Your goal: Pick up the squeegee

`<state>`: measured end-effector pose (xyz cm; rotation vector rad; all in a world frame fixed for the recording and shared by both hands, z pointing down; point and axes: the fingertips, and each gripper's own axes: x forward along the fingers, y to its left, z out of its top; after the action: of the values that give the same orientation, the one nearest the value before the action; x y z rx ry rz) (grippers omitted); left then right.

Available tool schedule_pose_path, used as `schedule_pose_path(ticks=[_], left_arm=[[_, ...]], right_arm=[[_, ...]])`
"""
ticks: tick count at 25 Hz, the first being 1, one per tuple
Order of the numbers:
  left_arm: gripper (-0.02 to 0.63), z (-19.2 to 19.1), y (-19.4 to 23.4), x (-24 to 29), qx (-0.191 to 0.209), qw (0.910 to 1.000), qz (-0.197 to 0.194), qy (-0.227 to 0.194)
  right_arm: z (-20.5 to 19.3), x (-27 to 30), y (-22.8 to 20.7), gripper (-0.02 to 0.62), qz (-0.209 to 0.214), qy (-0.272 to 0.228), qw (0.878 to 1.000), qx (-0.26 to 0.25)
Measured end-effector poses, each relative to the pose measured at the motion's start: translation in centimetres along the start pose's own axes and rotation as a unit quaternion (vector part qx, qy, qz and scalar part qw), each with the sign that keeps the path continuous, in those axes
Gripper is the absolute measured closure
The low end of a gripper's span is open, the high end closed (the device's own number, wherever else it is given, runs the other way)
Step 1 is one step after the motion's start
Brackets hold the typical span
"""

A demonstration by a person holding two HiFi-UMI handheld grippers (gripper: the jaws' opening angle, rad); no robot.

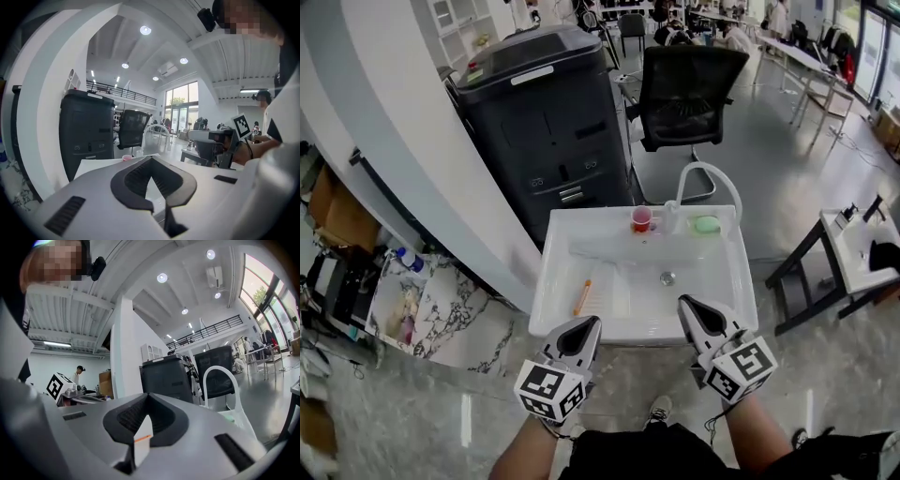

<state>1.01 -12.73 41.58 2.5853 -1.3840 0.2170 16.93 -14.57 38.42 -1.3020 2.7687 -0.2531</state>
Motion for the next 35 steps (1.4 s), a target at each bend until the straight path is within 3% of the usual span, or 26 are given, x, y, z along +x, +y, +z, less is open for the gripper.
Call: schedule_pose_path(ticks=[6, 13, 21, 24, 27, 35], left_arm=[[0.589, 0.4, 0.0, 1.9, 0.002, 0.9993, 0.037, 0.005], [0.589, -1.3, 3.3, 4.1, -0.004, 0.9981, 0.056, 0.024], [0.588, -3.2, 9.1, 9.2, -0.019, 0.9980, 0.027, 0.054], [0.584, -4.5, 11.8, 11.4, -0.019, 0.9968, 0.020, 0.075], [0.485, -6.3, 14.5, 13.7, -0.020, 0.9941, 0.020, 0.104], [0.439, -13.2, 19.4, 19.2, -0.028, 0.9801, 0.001, 0.197]], right_arm=[[0.6, 0.9, -2.8, 0.578, 0.025, 0.003, 1.000, 0.003], [0.2, 3.1, -4.3, 0.578, 0.026, 0.013, 1.000, 0.004], [-0.8, 7.7, -5.9, 0.578, -0.010, 0.029, 1.000, -0.001], [-1.3, 9.9, -6.7, 0.578, -0.025, 0.038, 0.999, -0.001], [-1.7, 12.2, -7.5, 0.578, -0.038, 0.045, 0.998, 0.001], [-4.4, 17.0, -8.9, 0.578, -0.063, 0.079, 0.995, 0.013]])
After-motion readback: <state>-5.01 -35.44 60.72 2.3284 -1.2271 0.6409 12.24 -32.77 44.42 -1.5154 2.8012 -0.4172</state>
